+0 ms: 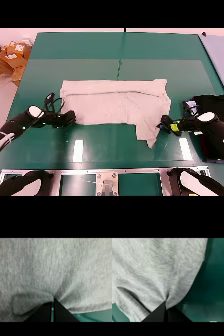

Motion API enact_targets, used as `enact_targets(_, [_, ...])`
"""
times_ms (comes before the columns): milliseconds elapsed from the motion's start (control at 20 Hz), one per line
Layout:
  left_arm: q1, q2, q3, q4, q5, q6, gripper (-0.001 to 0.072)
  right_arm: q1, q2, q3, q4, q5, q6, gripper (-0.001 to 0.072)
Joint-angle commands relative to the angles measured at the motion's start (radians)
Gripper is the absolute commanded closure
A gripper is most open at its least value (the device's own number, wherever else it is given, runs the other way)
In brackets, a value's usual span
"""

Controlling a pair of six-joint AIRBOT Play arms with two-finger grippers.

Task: Fold the shirts.

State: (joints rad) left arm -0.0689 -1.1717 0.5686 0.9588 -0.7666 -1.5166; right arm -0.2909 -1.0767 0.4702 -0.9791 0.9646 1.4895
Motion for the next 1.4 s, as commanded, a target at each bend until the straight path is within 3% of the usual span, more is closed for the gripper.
enact_targets(0, [0.021, 0.096, 0.029, 0.238, -0.224, -0.090, 0.0689, -0.008, 0.109, 0.002, -0.187, 0.114, 0.133, 0.0698])
enact_targets(100, [0.021, 0.185, 0.029, 0.328, -0.282, -0.124, 0.0688, -0.008, 0.183, 0.002, -0.192, 0.162, 0.134, 0.0698])
enact_targets(250, [0.021, 0.230, 0.047, 0.336, -0.324, -0.099, 0.0688, -0.007, 0.267, 0.028, -0.150, 0.189, 0.148, 0.0698])
enact_targets(450, [0.021, 0.211, 0.135, 0.291, -0.261, -0.060, 0.0688, 0.023, 0.230, 0.156, 0.014, 0.135, 0.075, 0.0698])
enact_targets(800, [0.021, -0.094, 0.395, 0.290, -0.192, -0.008, 0.0688, 0.099, -0.176, 0.500, 0.098, 0.029, 0.034, 0.0697])
enact_targets(1100, [0.021, -0.392, 0.632, 0.199, -0.150, 0.069, 0.0687, 0.116, -0.565, 0.780, 0.213, 0.011, -0.079, 0.0697])
enact_targets(1300, [0.021, -0.447, 0.691, 0.191, -0.096, 0.078, 0.0684, 0.103, -0.715, 0.894, 0.212, 0.003, -0.098, 0.0696])
enact_targets(1350, [0.021, -0.447, 0.692, 0.186, -0.082, 0.078, 0.0546, 0.095, -0.734, 0.914, 0.213, 0.004, -0.111, 0.0672])
